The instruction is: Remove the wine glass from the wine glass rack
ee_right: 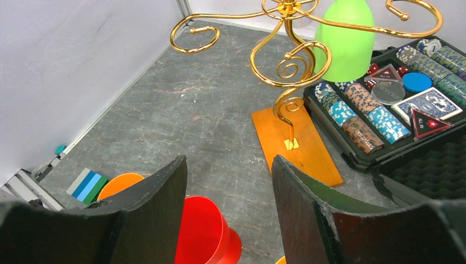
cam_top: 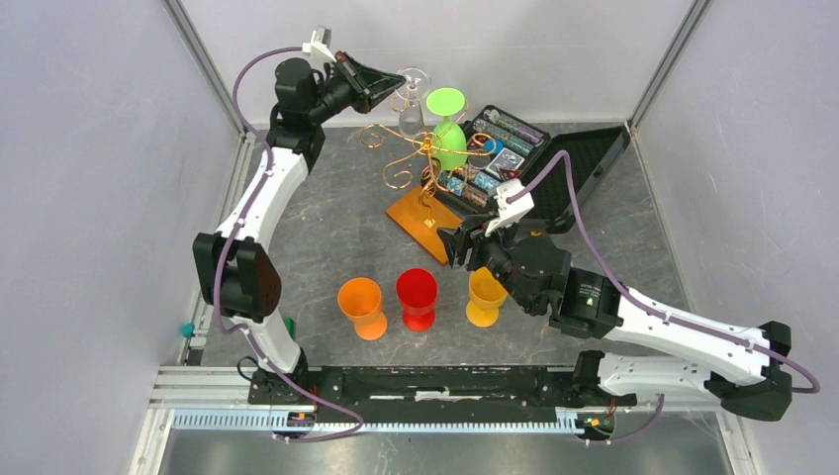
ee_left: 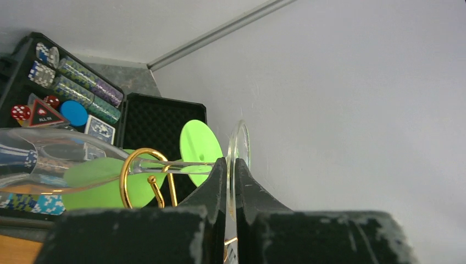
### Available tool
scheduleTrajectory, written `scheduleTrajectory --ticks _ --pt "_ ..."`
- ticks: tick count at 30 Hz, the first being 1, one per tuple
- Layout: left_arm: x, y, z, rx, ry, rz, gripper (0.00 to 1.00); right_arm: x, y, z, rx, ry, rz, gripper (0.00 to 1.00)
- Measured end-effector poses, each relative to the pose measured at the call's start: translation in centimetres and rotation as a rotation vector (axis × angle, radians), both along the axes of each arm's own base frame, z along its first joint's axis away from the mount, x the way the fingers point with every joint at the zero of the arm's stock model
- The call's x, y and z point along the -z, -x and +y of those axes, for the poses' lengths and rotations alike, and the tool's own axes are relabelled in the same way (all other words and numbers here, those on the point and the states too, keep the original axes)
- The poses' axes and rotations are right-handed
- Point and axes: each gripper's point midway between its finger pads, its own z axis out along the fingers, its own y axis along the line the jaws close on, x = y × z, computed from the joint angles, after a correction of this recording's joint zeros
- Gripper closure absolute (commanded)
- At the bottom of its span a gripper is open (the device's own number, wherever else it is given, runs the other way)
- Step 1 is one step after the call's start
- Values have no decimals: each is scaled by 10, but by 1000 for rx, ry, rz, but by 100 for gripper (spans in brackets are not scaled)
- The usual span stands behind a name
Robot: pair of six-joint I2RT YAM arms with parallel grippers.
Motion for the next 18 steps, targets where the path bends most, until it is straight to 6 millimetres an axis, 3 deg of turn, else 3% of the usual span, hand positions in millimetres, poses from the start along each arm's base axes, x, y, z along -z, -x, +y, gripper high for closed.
scheduleTrajectory --ticks 11,15,18 --pt "23 13 -8 42 10 67 98 1 1 -3 4 -15 -3 30" --pt "21 31 -5 46 10 70 98 0 2 -5 2 -37 -8 28" --pt "9 51 0 41 9 56 98 -3 3 -5 -6 -56 -12 27"
